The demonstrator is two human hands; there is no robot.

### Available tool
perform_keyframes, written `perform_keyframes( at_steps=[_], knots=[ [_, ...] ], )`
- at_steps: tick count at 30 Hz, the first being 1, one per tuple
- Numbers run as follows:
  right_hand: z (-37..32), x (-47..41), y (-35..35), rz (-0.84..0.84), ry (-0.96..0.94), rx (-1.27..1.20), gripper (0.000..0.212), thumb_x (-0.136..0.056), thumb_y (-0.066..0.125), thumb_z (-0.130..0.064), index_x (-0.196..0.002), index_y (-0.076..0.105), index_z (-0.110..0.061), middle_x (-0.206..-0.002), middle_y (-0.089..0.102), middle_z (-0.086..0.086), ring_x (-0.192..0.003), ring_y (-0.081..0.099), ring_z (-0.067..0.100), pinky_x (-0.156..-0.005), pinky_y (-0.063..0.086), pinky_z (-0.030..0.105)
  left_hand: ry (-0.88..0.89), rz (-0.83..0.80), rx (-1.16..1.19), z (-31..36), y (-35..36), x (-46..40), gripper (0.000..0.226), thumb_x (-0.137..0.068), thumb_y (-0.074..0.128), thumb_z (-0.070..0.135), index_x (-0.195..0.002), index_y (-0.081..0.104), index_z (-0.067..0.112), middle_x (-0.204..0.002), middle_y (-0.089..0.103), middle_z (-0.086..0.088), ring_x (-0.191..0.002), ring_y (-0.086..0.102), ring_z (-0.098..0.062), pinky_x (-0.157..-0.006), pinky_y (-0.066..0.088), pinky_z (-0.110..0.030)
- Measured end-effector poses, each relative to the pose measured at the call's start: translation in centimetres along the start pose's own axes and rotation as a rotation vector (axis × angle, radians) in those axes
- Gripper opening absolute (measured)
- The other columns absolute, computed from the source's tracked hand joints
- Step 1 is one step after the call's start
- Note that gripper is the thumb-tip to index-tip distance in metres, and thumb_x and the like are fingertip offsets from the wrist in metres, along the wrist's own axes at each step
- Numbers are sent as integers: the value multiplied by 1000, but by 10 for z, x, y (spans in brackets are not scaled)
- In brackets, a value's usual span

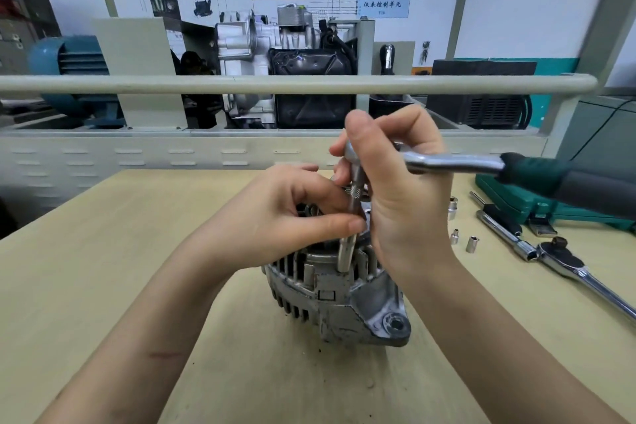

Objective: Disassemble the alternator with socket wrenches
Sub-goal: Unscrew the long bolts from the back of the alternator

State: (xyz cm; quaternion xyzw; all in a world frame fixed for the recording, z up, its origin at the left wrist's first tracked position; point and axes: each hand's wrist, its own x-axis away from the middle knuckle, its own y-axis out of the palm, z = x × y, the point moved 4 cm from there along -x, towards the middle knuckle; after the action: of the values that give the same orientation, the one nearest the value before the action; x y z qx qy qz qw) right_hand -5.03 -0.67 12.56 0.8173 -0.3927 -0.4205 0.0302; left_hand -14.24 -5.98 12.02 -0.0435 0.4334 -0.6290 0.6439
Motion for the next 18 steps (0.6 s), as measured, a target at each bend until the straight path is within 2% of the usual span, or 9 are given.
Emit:
perform_keyframes(
  at_steps=[2, 3, 5, 6, 9, 13, 16, 18],
  knots=[
    [0, 0, 3, -32, 57, -46, 17, -75, 64, -21, -65, 51, -14, -58, 59, 7, -45, 53, 13, -46, 45, 23, -13, 11, 39, -2, -1, -1, 7, -69, 74, 26, -64, 68, 26, -76, 70, -5, -78, 65, -22, -81, 50, -31],
    [2, -1, 4, -49, 123, -73, 23, -74, 64, -30, -67, 52, -12, -59, 62, 6, -44, 53, 13, -45, 45, 22, -35, 15, 76, -3, -2, -1, 7, -68, 75, 21, -65, 69, 24, -73, 70, -2, -75, 66, -17, -76, 52, -30],
    [4, -3, 2, -52, 239, -82, 43, -67, 61, -52, -70, 55, -10, -62, 66, 6, -43, 54, 13, -44, 45, 21, -84, -5, 114, -6, -2, 0, 4, -70, 68, 16, -70, 72, 15, -77, 72, -5, -76, 67, -18, -76, 55, -32],
    [5, -3, 1, -45, 268, -77, 45, -63, 58, -58, -68, 58, -12, -63, 67, 6, -42, 54, 14, -44, 45, 21, -102, -23, 105, -7, -1, 1, 10, -71, 67, 17, -76, 73, 11, -82, 72, -8, -81, 67, -22, -79, 54, -34],
    [8, -5, 3, -24, 353, -105, 45, -60, 49, -61, -61, 61, -18, -60, 67, 6, -35, 49, 13, -42, 44, 19, -117, -72, 80, -6, 0, 3, 25, -73, 65, 20, -90, 73, 2, -91, 70, -13, -89, 64, -26, -85, 50, -39],
    [13, -9, 7, -43, 492, -191, 52, -58, 44, -63, -64, 55, -13, -52, 62, 3, -28, 40, 11, -39, 37, 13, -124, -16, 116, -6, 1, 4, 38, -69, 69, 28, -83, 70, -8, -85, 64, -24, -85, 59, -37, -82, 47, -46],
    [12, -10, 6, -72, 505, -206, 49, -59, 45, -61, -64, 54, -14, -51, 61, 1, -29, 41, 10, -39, 36, 13, -115, 20, 88, -10, 1, 2, 32, -67, 71, 23, -75, 70, -8, -79, 64, -20, -80, 60, -32, -79, 48, -42],
    [9, -8, 5, -67, 417, -168, 45, -62, 51, -59, -66, 53, -14, -55, 62, 1, -32, 44, 10, -40, 37, 14, -113, 33, 63, -12, 1, 1, 27, -65, 72, 22, -71, 69, -4, -77, 66, -16, -79, 61, -27, -78, 49, -38]
  ],
)
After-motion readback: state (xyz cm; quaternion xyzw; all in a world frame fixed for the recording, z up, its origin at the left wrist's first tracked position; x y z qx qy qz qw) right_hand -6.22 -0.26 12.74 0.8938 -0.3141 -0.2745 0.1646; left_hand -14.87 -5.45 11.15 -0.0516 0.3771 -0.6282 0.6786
